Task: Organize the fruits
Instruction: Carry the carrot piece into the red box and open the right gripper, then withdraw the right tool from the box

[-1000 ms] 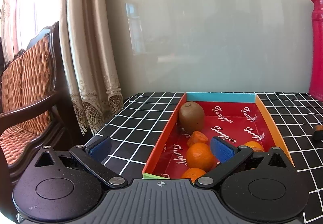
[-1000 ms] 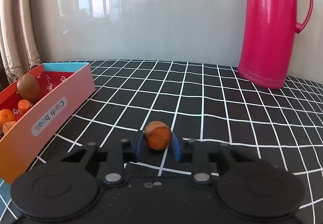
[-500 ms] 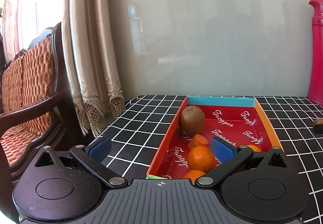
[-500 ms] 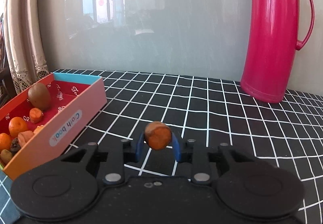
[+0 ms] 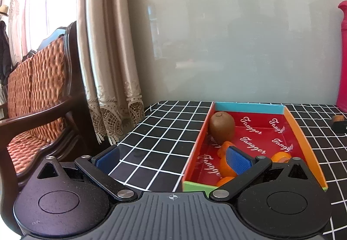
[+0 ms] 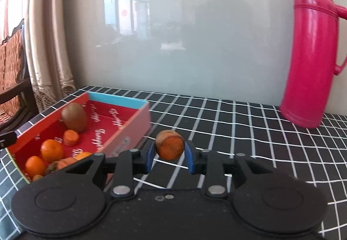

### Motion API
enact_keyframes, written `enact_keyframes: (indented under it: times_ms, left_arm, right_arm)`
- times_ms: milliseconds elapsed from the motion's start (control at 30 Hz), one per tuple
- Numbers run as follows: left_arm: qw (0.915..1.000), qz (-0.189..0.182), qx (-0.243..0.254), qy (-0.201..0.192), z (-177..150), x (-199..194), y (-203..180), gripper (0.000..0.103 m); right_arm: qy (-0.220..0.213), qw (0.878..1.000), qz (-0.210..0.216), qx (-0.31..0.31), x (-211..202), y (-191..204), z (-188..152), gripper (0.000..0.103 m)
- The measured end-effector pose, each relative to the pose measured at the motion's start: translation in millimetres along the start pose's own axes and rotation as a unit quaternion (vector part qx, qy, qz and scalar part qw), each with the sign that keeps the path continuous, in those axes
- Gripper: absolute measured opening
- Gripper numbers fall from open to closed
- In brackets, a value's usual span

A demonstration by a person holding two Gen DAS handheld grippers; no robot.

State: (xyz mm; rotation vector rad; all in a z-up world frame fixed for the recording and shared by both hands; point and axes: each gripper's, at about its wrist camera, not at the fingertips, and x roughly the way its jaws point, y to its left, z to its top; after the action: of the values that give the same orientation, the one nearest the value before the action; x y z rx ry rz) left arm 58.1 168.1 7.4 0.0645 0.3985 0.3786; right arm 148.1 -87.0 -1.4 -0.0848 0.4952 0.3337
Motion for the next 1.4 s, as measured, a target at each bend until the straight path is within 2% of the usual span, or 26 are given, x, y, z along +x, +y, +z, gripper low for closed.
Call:
enact_keyframes:
  times_ms: [367,1100,1133,1200,1233,1267,1400]
  left_arm:
    - [0.9998,0.017,-0.007,0.008,-6,5,25,0.103]
    - [0.9986,0.046,-0.009,0.023,-18,8,62,0.103]
    - [0.9986,0.045,-0.010,0.023,-17,8,62,0.103]
    - [0.9988,0.041,-0.014,0.022,-16,7,59,0.103]
    - [0.9990,0.036,-0.015,0.020,-14,6,57,0.103]
    - [0.9992,0.031,-0.016,0.016,-12,4,53,0.103]
    - [0.9998,0.006,-0.018,-0.001,-4,-8,33,0.103]
  right_arm:
    - [-0.015,0.999,0.044,-0.018,11,48,7,0.028]
    - [0.017,0.992,0.107,-0.061,43,131,1,0.029]
    - [0.022,0.992,0.101,-0.070,43,135,-1,0.034]
    - [0.011,0.993,0.084,-0.085,35,136,-2,0.054]
    - [-0.005,0.993,0.075,-0.089,28,133,-2,0.081]
    - [-0.022,0.994,0.064,-0.091,19,129,-1,0.098]
    - [-0.063,0.995,0.024,-0.074,-15,90,5,0.102]
